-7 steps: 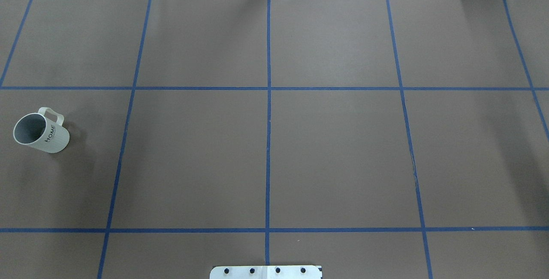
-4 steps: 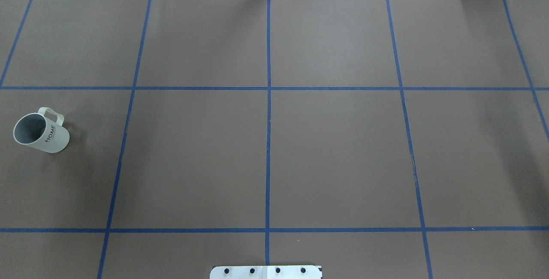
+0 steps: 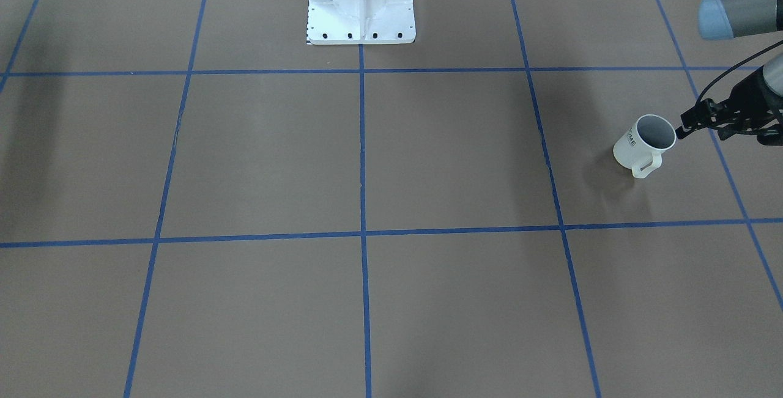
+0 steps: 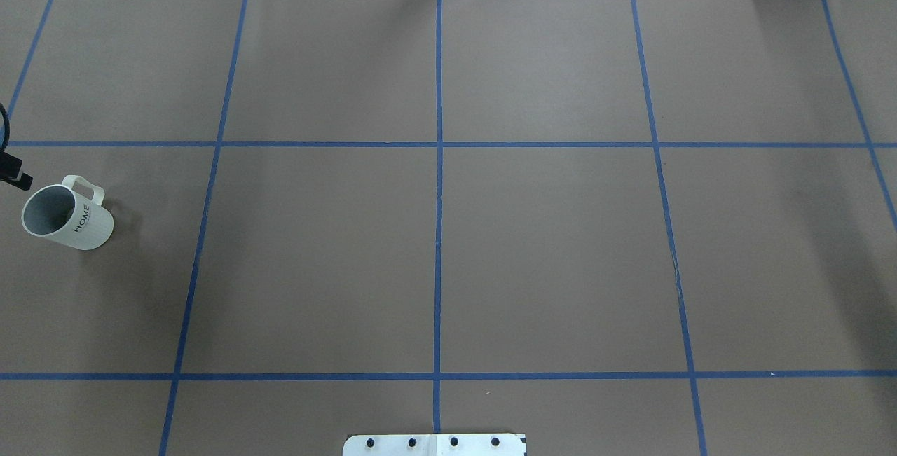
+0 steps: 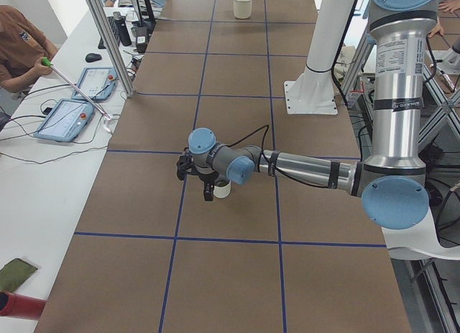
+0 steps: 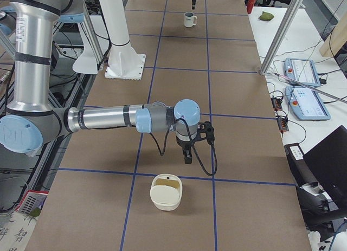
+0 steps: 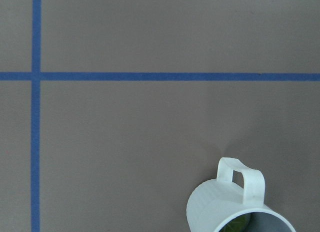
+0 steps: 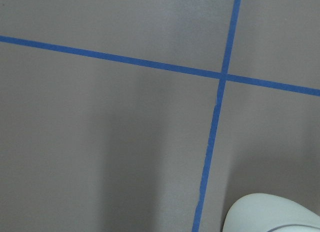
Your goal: Left arm hands cup to right arm to dump lemon
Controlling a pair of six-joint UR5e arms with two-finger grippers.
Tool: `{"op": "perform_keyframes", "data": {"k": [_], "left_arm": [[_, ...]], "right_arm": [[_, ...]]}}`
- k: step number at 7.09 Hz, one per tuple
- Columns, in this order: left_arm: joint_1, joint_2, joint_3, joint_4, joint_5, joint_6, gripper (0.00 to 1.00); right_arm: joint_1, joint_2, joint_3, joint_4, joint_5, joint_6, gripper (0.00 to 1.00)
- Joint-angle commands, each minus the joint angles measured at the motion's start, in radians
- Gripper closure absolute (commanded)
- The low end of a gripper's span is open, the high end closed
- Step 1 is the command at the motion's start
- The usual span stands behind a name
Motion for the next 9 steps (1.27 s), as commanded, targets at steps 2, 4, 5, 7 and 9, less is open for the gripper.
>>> {"op": "perform_keyframes", "data": {"k": [2,4,5,7,9], "left_arm": [[0.045,0.001,0.006,-0.017,0.012,0.074,0.05],[0.118,-0.004,0.001,-0.017,0.104,0.13,0.1],[0.128,-0.001,0.001,-0.017,0.117,0.159,0.14],[0.129,-0.003,0.003,-0.015,0.115,0.17,0.42],[0.129,-0.01,0.004,-0.009,0.103,0.166,0.91]], "right_arm": [[-0.004,0.0,-0.002,0.0,0.011,-0.001,0.0],[-0.007,0.0,-0.002,-0.002,0.015,-0.001,0.0],[-0.009,0.0,-0.002,-0.002,0.015,-0.001,0.0],[-0.012,-0.001,-0.002,-0.002,0.017,-0.001,0.0],[-0.015,-0.001,-0.002,-0.002,0.017,-0.001,0.0]]}}
